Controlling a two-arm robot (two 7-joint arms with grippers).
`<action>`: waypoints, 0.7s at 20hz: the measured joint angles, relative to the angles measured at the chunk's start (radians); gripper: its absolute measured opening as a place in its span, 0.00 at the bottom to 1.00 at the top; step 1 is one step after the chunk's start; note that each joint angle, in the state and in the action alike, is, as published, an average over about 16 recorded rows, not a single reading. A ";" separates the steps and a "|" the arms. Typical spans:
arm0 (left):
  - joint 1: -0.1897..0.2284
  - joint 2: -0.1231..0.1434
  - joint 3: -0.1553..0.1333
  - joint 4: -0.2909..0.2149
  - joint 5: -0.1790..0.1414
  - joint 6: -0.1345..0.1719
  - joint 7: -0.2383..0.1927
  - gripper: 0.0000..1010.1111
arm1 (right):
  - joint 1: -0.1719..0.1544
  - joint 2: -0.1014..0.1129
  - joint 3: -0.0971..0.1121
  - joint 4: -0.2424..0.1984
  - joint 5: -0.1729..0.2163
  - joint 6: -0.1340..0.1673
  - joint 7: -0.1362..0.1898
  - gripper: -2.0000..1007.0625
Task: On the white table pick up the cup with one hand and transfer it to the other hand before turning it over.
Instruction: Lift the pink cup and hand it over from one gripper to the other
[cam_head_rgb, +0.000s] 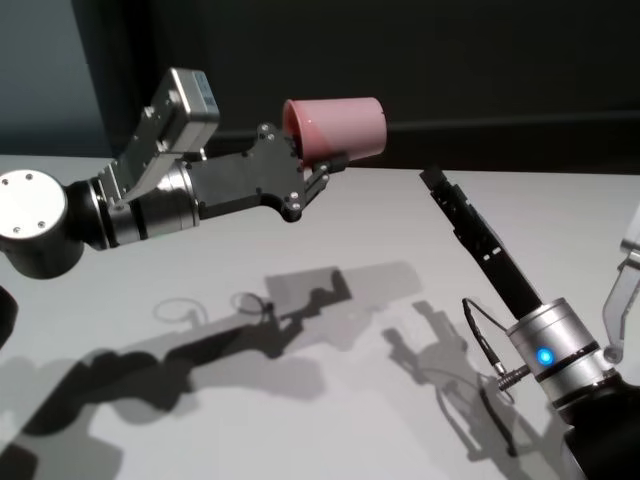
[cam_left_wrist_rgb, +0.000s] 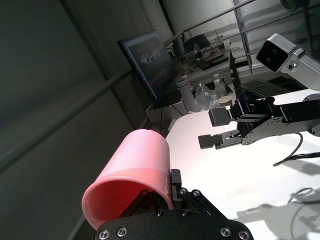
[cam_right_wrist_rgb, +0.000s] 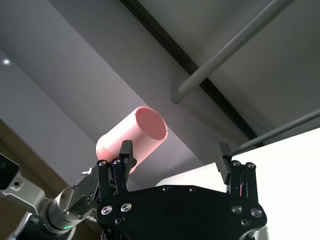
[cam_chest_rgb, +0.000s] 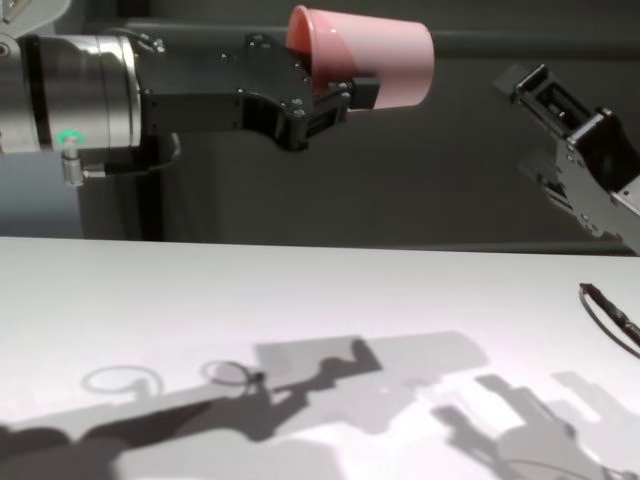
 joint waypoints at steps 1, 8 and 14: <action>0.000 0.000 0.000 0.000 0.000 0.000 0.000 0.04 | 0.005 0.001 0.004 0.012 0.029 0.010 0.024 0.99; 0.000 0.000 0.000 0.000 0.000 0.000 0.000 0.04 | 0.045 0.005 0.016 0.105 0.191 0.075 0.158 0.99; 0.000 0.000 0.000 0.000 0.000 0.000 0.000 0.04 | 0.079 0.004 0.010 0.168 0.270 0.109 0.228 0.99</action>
